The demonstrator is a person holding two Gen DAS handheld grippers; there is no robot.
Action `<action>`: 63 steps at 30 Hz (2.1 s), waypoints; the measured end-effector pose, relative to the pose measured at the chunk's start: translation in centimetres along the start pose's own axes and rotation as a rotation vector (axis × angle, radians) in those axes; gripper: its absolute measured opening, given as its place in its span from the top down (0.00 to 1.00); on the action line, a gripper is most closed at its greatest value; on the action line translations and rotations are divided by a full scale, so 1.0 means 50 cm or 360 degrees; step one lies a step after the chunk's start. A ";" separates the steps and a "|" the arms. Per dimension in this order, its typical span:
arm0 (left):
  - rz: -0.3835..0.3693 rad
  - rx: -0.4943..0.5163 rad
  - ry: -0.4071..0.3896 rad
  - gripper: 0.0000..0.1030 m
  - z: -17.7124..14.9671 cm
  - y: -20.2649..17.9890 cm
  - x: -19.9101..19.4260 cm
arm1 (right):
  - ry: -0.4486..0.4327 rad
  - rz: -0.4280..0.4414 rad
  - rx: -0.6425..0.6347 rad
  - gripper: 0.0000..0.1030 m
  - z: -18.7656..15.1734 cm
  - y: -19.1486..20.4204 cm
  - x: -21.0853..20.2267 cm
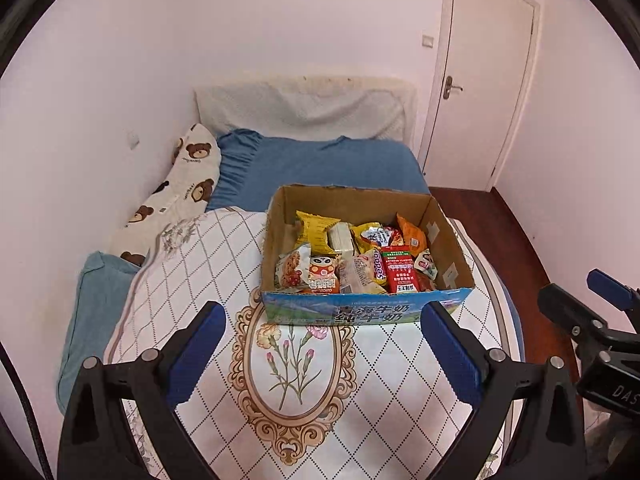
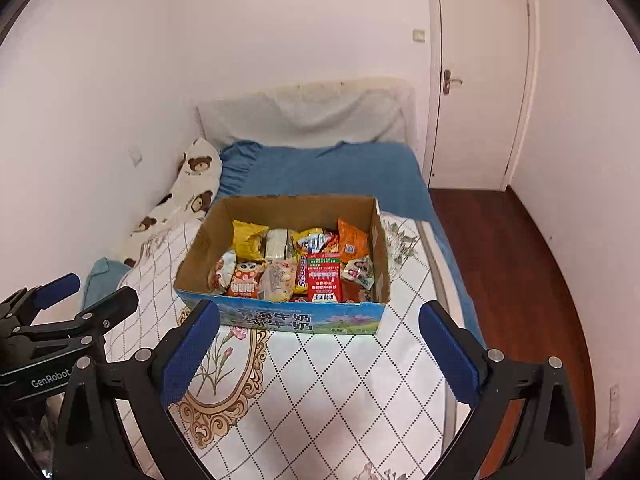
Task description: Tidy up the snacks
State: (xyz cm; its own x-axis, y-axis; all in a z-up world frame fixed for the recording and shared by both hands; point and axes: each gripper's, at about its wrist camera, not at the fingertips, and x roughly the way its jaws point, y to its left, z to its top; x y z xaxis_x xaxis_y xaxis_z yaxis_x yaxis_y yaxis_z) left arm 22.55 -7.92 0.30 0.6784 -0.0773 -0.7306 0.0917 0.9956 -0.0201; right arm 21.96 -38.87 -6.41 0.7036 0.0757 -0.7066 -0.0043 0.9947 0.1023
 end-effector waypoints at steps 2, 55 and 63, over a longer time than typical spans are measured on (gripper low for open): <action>-0.0004 -0.0002 -0.0031 0.03 -0.005 0.001 -0.025 | -0.0025 0.0006 -0.0002 0.01 -0.007 0.002 -0.028; 0.0186 0.0021 0.0033 0.00 0.018 -0.024 0.181 | -0.0015 -0.0185 0.0032 0.00 0.012 -0.046 0.168; 0.0194 0.0025 0.0045 0.00 0.021 -0.024 0.194 | 0.0025 -0.0148 0.0038 0.00 0.010 -0.050 0.199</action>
State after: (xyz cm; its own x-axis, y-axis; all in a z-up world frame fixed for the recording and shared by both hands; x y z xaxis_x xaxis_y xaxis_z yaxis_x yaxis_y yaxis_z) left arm 29.79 -9.89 -6.03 0.6646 0.0460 -0.7458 0.0216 0.9965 0.0807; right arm 29.33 -40.63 -13.33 0.6891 -0.0155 -0.7245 0.0773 0.9956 0.0523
